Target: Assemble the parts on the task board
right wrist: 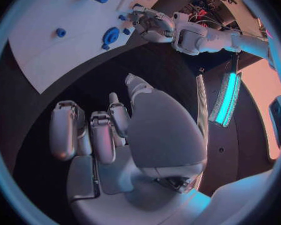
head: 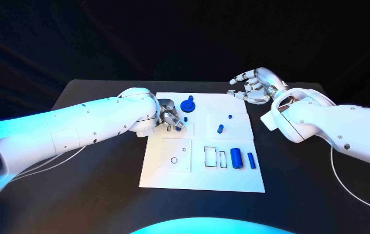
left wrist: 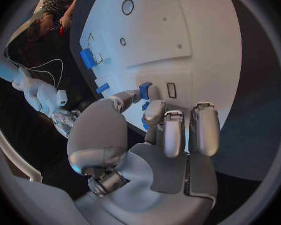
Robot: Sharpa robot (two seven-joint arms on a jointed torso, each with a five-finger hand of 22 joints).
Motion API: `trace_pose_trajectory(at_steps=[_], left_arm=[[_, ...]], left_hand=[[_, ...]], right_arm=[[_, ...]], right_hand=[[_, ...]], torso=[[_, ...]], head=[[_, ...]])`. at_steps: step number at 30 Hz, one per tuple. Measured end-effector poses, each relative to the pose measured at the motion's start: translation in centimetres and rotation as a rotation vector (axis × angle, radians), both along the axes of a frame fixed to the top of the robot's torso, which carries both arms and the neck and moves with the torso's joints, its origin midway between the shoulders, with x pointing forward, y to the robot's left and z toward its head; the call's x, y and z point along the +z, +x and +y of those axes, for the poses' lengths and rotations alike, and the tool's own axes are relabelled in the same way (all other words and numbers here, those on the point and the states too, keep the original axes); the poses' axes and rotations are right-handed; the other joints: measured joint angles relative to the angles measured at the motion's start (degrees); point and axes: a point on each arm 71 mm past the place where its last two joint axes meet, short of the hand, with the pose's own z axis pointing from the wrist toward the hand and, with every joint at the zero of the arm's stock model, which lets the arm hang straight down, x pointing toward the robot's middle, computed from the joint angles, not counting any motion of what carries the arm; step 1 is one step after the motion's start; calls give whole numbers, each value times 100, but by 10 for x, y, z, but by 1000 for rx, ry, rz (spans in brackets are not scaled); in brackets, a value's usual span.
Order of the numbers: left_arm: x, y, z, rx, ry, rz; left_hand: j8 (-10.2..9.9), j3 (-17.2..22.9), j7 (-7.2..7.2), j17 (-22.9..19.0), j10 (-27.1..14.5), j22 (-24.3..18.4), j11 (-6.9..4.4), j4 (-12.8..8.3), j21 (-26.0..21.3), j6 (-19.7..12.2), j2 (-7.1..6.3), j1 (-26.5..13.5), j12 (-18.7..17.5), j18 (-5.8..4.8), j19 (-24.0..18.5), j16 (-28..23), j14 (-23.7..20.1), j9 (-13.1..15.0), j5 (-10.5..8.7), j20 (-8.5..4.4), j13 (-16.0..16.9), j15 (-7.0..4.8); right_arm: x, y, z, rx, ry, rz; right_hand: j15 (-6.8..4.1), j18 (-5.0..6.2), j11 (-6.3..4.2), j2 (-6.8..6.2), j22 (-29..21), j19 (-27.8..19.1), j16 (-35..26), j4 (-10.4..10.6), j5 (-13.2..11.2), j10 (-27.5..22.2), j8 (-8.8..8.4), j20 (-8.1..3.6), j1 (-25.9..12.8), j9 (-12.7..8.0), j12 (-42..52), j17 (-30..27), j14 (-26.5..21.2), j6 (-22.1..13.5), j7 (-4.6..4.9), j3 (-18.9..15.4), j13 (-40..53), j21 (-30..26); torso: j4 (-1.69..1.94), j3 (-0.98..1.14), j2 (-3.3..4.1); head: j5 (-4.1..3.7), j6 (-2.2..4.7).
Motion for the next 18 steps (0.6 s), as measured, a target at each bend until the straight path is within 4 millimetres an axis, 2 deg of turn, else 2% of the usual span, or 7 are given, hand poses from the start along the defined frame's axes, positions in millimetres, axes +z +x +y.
trace_pose_trajectory(at_steps=[5, 9, 14, 16, 18], left_arm=[[0, 0, 1, 3, 1, 1], [-2, 0, 4, 8, 3, 2], [-1, 1, 9, 18, 5, 0], [-1, 2, 11, 22, 5, -2], [0, 2, 12, 24, 4, -3]], left_hand=[[-34, -393, -19, 0, 0, 0, 0, 225, 0, 64, -15, -15, 0, 0, 10, 0, 0, -24, -93, -10, 16, 0], [-63, -711, -23, 0, -1, 0, 1, 485, 0, 80, -21, -21, 0, 0, 9, 0, 0, -34, -421, -10, 26, 0], [-63, -967, -20, 0, -1, -1, 1, 709, 0, 100, -23, -19, 0, 0, 9, 0, 0, -43, -676, -10, 43, 0], [-63, -1091, -11, 0, -1, -1, 1, 833, 0, 110, -62, 35, 0, 0, 9, 0, 0, -43, -872, -9, 47, 1], [-63, -1194, -11, 0, -1, -1, 1, 935, 0, 110, -43, 65, -1, 0, 9, 0, 0, -43, -1093, -9, 47, 1]], right_arm=[[0, 0, 0, 0, 0, 0], [0, 0, 0, -1, 0, 0], [0, 0, -1, -1, -1, 0], [0, 0, -1, -2, -1, 0], [0, 0, -1, -2, -1, 0]], right_hand=[[0, 0, 0, 0, 5, 0, 0, 0, 0, 0, 0, 0, 0, 0, 0, 0, 0, 0, 0, 0, 0, 0], [0, 0, 0, 0, 5, -19, 0, -7, 0, 0, 0, -19, 0, 0, 0, 5, 0, 0, 0, 7, 0, 0], [0, 0, 0, 0, 4, -21, 0, -16, 0, 0, 0, -21, 0, 0, 0, 5, 0, 0, 0, 16, 0, 0], [0, 0, 0, -23, 4, -21, 0, -16, 0, 0, 0, -21, -22, 0, 0, 4, 0, 0, 0, 16, 0, 0], [0, 0, 0, -23, 4, -21, 0, -16, 0, 0, 0, -21, -22, 0, 0, 4, 0, 0, 0, 16, 0, 0]], torso=[[0, -1, -2], [0, -1, -3], [-3, -1, -3], [-4, -1, -3], [-5, -1, -3]], head=[[2, 5], [10, 8], [8, 10], [3, 11], [0, 12]])
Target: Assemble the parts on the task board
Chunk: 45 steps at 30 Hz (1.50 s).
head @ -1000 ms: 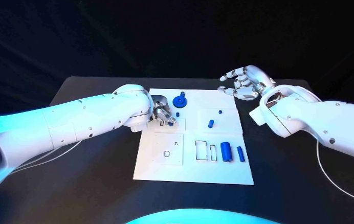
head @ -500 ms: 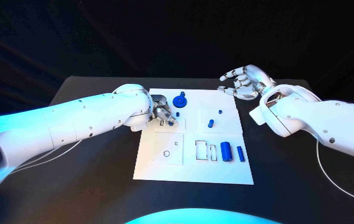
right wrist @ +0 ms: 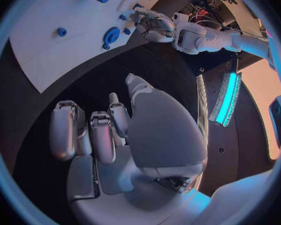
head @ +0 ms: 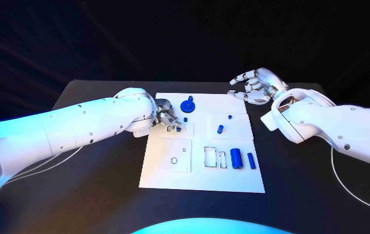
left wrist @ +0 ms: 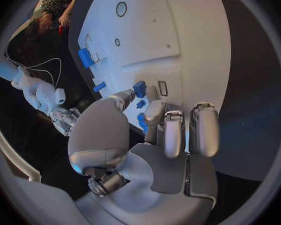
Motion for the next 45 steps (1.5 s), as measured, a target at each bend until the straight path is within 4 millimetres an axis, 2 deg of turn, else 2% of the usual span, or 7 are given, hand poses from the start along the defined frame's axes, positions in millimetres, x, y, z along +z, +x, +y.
trace_pose_trajectory(at_steps=[3, 10, 19, 24, 27, 32, 45], left_arm=[[1, 0, 2, 4, -2, -3], [9, 1, 4, 17, -22, -19], [27, 8, 6, 61, -100, -23], [37, 20, 19, 111, -113, -37], [43, 30, 28, 140, -107, -50], [49, 43, 33, 165, -94, -62], [52, 65, 37, 189, -36, -69]], left_hand=[[0, -90, 0, 0, 0, 0, 0, 44, 0, 0, 0, 0, 0, 0, 0, 0, 0, 0, -159, 0, 0, 0], [0, -174, 0, 0, 0, -1, 0, 48, 0, 0, 0, 0, -33, 0, 0, 0, 0, 0, -203, 0, -14, 0], [-73, -395, 114, 0, -300, -112, 53, 36, -85, -185, 0, 0, -450, 0, -43, -20, 0, 1, -225, 42, -519, 0], [-254, -474, 223, -1, -637, -296, 140, 32, -195, -459, 134, 308, -812, 0, -145, -62, 16, -59, -143, 101, -983, 65], [-628, -474, 390, 0, -764, -292, 267, 32, -195, -802, 189, 506, -904, 0, -155, -62, 3, -250, -142, 180, -1169, 189], [-766, -474, 440, 0, -749, -269, 298, 32, -195, -852, 220, 536, -904, 1, -146, -62, 20, -338, -142, 189, -1177, 206], [-768, -489, 459, 0, -730, -250, 317, 48, -195, -825, 219, 536, -853, 1, -144, -62, 0, -370, -142, 227, -1138, 226]], right_arm=[[0, 0, 0, 0, 0, 0], [0, 0, 0, -1, -1, 0], [0, 2, -1, -6, -2, -1], [-1, 2, -2, -7, -3, -2], [0, 2, -2, -7, -3, -2], [-1, 2, -2, -8, -3, -2], [0, 2, -2, -8, -3, -2]], right_hand=[[0, 0, 0, 0, 0, 0, 0, 0, 0, 0, 0, 0, 0, 0, 0, 0, 0, 0, 0, 0, 0, 0], [0, 0, 0, 0, -1, 0, 0, 0, 0, 0, 0, 0, 0, 0, 0, -1, 0, 0, 0, 0, 0, 0], [0, 0, 0, 0, -1, 0, 0, 0, 0, 0, 0, 0, 0, -5, 0, -1, 0, 0, 0, 0, 0, 0], [0, 0, 0, 0, -2, 0, 0, 0, 0, 0, 0, 0, 0, -5, 0, -2, 0, 0, 0, 0, 0, 0], [0, 0, 0, 0, -2, 0, 0, 0, 0, 0, 0, 0, 0, -5, 0, -2, 0, 0, 0, 0, -1, 0], [0, 0, 0, 0, -2, 0, 0, 0, 0, 0, 0, 0, 0, -5, 0, -2, 0, 0, 0, 0, -1, 0], [0, 0, 0, 0, -3, 0, 0, 0, 0, 0, 0, 0, 0, -6, 0, -3, 0, 7, -7, 3, -1, 0]], torso=[[0, 1, -1], [1, 2, -2], [3, 3, -4], [5, 6, -4], [5, 6, -1], [-2, 3, 10], [-10, -11, 32]], head=[[-1, 0], [0, 25], [18, 80], [20, 103], [23, 118], [31, 146], [25, 155]])
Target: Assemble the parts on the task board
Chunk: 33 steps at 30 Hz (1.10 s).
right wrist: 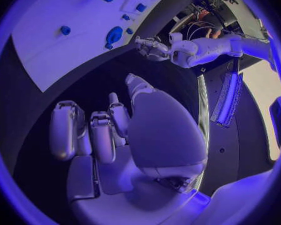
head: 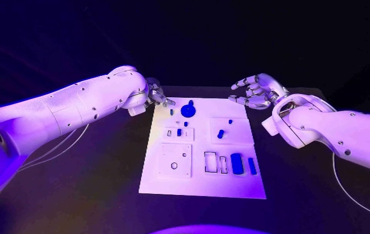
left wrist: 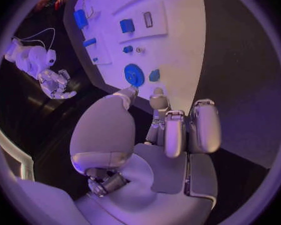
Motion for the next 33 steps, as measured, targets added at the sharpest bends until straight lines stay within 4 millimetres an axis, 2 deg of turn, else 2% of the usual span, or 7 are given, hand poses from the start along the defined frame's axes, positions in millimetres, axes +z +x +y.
trace_pose_trajectory(at_steps=[14, 27, 33], left_arm=[[-6, 8, -6, -3, 29, 25], [-16, 11, -9, -1, 48, 48], [-19, 12, -8, 2, 48, 56]], left_hand=[[-25, -150, -20, 0, 0, 4, 0, 8, 0, 57, 74, -200, 38, 0, 20, 0, 0, -28, 0, 20, -18, 0], [-24, -166, -20, 0, 0, 15, 0, -8, 0, 57, 74, -199, 38, -1, 19, 0, 0, -35, 0, 19, -20, 0], [-24, -166, -20, 0, 0, 15, -1, -8, 0, 57, 128, -144, 65, 0, 20, 0, 0, -40, 0, 19, -29, -1]], right_arm=[[0, 0, 1, 2, 1, 0], [0, 0, 2, 5, 1, 0], [0, 0, 3, 6, 2, 0]], right_hand=[[0, 0, 0, 0, -1, 0, 0, 1, 0, 0, 0, 0, 0, -4, 0, -1, 0, 12, -12, 29, 4, 0], [0, 0, 0, 0, -1, 0, 0, 1, 0, 0, 0, 0, 0, -4, 0, -1, 0, 12, -12, 29, 4, 0], [0, 0, 0, 0, 4, 0, 0, 1, 0, 0, 0, 0, 0, -4, 0, 4, 0, 12, -12, 29, 4, 0]], torso=[[-3, 3, -8], [3, 3, -11], [-3, 2, -8]], head=[[-1, -24], [10, -34], [6, -42]])
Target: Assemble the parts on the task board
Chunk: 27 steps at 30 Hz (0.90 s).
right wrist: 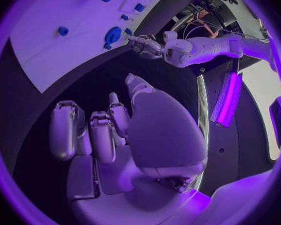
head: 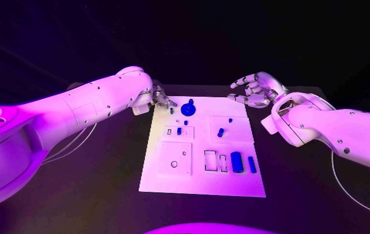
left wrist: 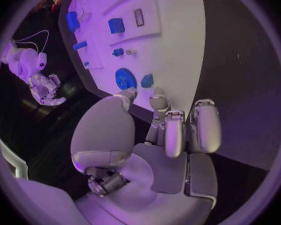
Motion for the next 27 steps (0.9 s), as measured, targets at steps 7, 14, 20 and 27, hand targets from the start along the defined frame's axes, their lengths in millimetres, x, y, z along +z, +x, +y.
trace_pose_trajectory(at_steps=[7, 14, 20, 27], left_arm=[[-2, 0, -2, -6, -5, 9], [-4, -1, -4, -15, -7, 20], [-7, -1, -5, -20, -8, 31], [-9, -2, -5, -20, -9, 37]], left_hand=[[0, 0, -21, 0, 0, 5, 0, 0, 0, 21, 11, 34, 1, 0, 0, 0, 0, -6, 0, 0, 0, 0], [0, 0, 0, 0, 0, 9, 0, 0, 0, 41, 20, 133, 1, 0, 0, 0, 0, -13, 0, 0, 0, 0], [-21, 13, -5, 4, 0, 12, 0, -12, 0, 46, 69, 280, 21, 1, 0, 0, 0, -24, 0, 0, -10, 0], [-21, 105, -28, 5, 0, 18, 0, -40, 0, 116, 162, 495, 26, 0, 0, 0, 0, -32, 0, 0, -36, 0]], right_arm=[[0, 0, 1, 1, 0, 0], [0, 0, 1, 3, 1, 0], [0, 0, 2, 3, 1, -1], [0, 0, 2, 3, 1, 0]], right_hand=[[0, 0, 0, 0, 0, 0, 0, 0, 0, 0, 0, 0, 0, 0, 0, -1, 0, 0, 0, 0, -1, 0], [0, 1, 0, 0, -1, 0, 0, 0, 0, 0, 0, 0, 0, 0, 0, -1, 0, 0, 0, 0, -1, 0], [0, 0, 0, 0, -1, 0, 0, 0, 0, 0, 0, 0, 0, 1, 0, -1, 0, 0, 0, 0, -1, 0], [0, 0, 0, 0, -2, 0, 0, 0, 0, 0, 0, 0, 0, -6, 0, -2, 0, 0, 0, 32, -2, -35]], torso=[[4, 3, -3], [7, 4, -5], [4, 7, -6], [5, 7, -8]], head=[[-10, -9], [-12, -14], [-13, -18], [-13, -18]])
